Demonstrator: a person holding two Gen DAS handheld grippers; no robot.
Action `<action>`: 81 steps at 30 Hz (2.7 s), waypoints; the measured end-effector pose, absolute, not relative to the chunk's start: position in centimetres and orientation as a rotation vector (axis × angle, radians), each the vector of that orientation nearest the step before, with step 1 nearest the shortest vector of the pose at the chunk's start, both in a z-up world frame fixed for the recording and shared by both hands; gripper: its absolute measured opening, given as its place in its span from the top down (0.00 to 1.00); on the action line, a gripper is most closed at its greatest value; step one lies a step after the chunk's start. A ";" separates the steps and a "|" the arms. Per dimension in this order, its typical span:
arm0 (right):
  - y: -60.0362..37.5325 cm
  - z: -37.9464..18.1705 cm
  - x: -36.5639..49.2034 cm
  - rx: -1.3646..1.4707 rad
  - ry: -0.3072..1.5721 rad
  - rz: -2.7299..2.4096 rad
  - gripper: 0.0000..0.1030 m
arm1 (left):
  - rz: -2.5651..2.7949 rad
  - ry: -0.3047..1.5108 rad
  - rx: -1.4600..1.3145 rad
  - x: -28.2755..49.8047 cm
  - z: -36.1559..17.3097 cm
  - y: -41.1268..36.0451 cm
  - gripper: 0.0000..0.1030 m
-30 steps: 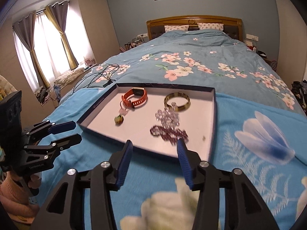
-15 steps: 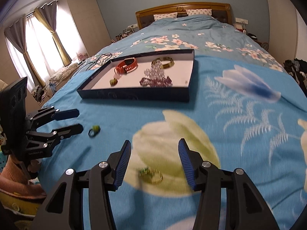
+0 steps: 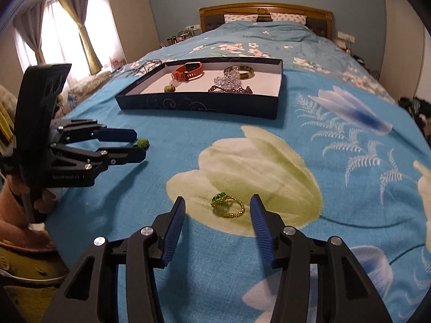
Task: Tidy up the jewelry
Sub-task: 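Grasp the gold green-stone ring with the right tool while the left tool grasps the green-stone black ring, then carry the gold ring with the right tool while the left tool carries the black ring toward the tray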
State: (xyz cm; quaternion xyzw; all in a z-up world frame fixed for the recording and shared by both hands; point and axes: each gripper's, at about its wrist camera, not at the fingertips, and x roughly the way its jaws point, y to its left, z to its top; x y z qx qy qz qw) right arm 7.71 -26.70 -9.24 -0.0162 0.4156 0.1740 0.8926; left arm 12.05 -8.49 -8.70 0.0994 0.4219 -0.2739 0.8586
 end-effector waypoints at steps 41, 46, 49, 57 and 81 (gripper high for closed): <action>-24.6 -6.1 11.2 0.024 0.727 0.418 0.93 | -0.426 0.774 0.092 12.6 -5.2 -4.2 0.83; -24.0 -5.5 12.0 0.027 0.708 0.430 0.93 | -0.411 0.750 0.099 12.6 -4.6 -4.2 0.83; -23.8 -5.4 12.3 0.023 0.704 0.433 0.93 | -0.400 0.741 0.105 12.6 -4.5 -4.2 0.83; -23.7 -4.9 13.3 0.035 0.692 0.431 0.93 | -0.387 0.720 0.095 13.0 -3.9 -3.6 0.83; -23.4 -3.6 15.7 0.023 0.655 0.411 0.93 | -0.349 0.670 0.085 14.9 -2.2 -2.9 0.83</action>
